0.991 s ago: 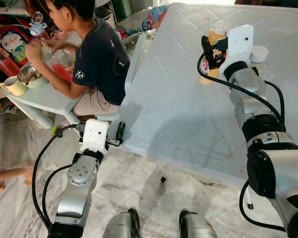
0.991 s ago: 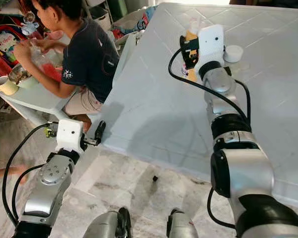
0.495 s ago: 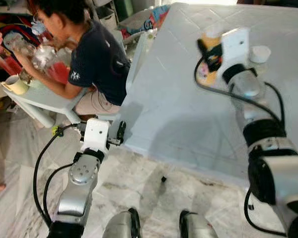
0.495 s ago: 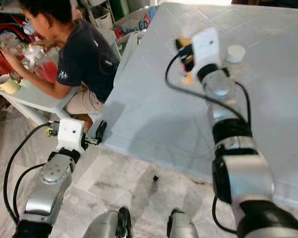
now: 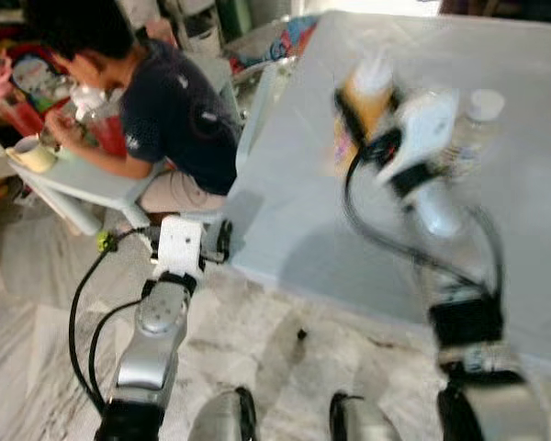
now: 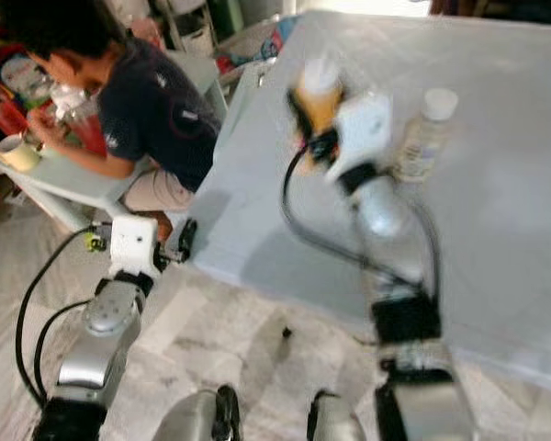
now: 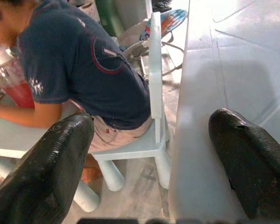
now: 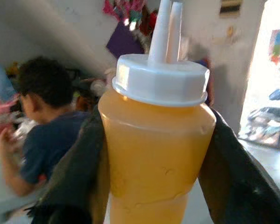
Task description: Restocking fridge
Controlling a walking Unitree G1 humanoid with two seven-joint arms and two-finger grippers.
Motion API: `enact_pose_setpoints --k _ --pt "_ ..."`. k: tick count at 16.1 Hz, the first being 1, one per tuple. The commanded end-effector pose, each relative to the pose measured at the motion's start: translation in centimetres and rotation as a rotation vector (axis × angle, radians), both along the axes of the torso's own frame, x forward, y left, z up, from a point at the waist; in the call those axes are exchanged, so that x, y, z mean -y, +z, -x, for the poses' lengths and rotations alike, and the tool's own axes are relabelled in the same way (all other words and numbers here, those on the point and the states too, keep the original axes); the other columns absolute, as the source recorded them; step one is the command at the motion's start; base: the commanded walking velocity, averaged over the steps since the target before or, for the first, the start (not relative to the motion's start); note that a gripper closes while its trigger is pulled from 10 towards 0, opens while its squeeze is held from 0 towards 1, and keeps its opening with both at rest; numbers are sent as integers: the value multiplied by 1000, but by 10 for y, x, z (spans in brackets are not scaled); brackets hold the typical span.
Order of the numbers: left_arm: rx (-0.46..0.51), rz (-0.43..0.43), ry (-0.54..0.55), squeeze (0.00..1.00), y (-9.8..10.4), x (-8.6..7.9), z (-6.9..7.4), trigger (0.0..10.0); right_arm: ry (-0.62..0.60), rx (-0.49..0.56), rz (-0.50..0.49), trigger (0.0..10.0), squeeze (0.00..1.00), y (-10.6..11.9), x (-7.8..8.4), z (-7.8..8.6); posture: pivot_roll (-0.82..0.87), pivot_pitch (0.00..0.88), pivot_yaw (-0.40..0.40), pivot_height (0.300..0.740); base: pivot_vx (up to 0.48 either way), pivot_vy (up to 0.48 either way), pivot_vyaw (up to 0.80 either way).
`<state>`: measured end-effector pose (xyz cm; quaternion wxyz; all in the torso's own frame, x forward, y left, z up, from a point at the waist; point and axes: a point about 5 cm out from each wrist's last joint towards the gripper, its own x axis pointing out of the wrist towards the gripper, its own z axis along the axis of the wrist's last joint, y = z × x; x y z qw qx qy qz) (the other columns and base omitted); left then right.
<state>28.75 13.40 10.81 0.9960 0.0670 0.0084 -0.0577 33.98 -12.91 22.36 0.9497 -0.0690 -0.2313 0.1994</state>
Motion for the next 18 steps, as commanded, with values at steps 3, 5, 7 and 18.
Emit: enact_pose_setpoints --k 3,5,7,18 --pt "-7 -2 67 0 -6 -7 0 10000 16 48 -52 10000 0 12 -12 20 10 82 82 740 0 0 0" --pt "0 17 85 0 -7 -4 0 10000 2 35 -74 10000 0 11 -15 27 -3 78 85 740 0 0 0" --pt "-20 34 76 0 -11 2 0 10000 -10 48 -40 10000 0 9 -17 32 -14 72 86 740 -336 0 0" --pt "-17 -6 92 0 -17 4 -4 10000 -70 -96 -37 10000 0 -25 -10 40 -24 66 62 740 -340 0 0"
